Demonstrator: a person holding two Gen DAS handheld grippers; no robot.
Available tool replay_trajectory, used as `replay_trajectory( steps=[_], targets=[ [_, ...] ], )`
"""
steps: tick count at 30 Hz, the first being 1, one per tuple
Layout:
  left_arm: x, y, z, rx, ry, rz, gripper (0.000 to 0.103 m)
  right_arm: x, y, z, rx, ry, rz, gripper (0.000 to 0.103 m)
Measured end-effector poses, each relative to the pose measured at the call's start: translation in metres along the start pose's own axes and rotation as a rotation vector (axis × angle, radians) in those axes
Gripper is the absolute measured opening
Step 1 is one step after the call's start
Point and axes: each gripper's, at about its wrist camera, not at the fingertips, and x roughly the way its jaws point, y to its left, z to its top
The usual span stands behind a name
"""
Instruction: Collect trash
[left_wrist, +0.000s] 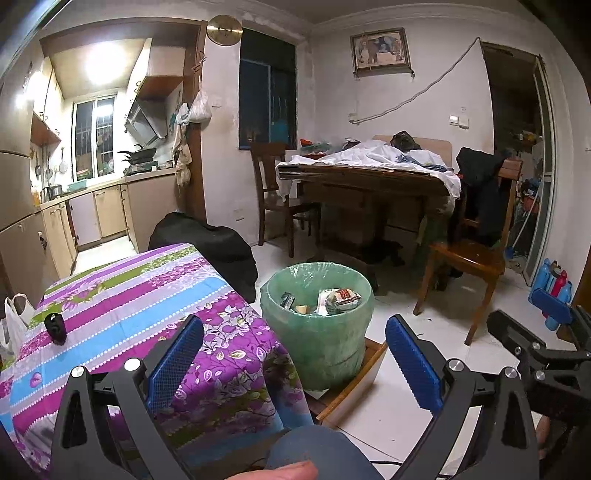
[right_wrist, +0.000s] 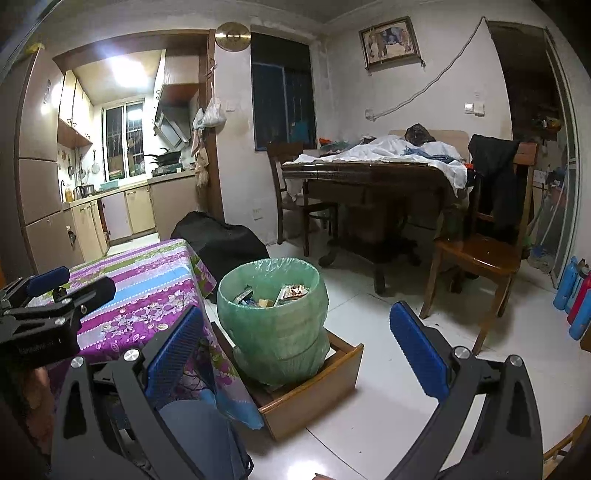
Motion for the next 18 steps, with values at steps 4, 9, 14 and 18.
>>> replay_trajectory(
  steps=[4, 9, 14, 18],
  targets=[
    [0.002, 0.001, -0.001, 0.0, 0.002, -0.002, 0.098, -0.001, -0.001, 0.001, 0.004, -0.006, 0.005, 0.098],
    [0.0, 0.0, -0.004, 0.012, -0.012, -0.044, 0.098, 0.0, -0.002, 0.0, 0.001, 0.0, 0.011, 0.098],
    [0.008, -0.005, -0.01, 0.026, 0.008, -0.03, 0.098, -0.002, -0.001, 0.002, -0.001, -0.003, 0.006, 0.098],
    [0.01, 0.0, -0.009, 0.005, 0.014, -0.025, 0.098, -0.001, -0.002, 0.003, 0.0, -0.002, 0.007, 0.098]
  ],
)
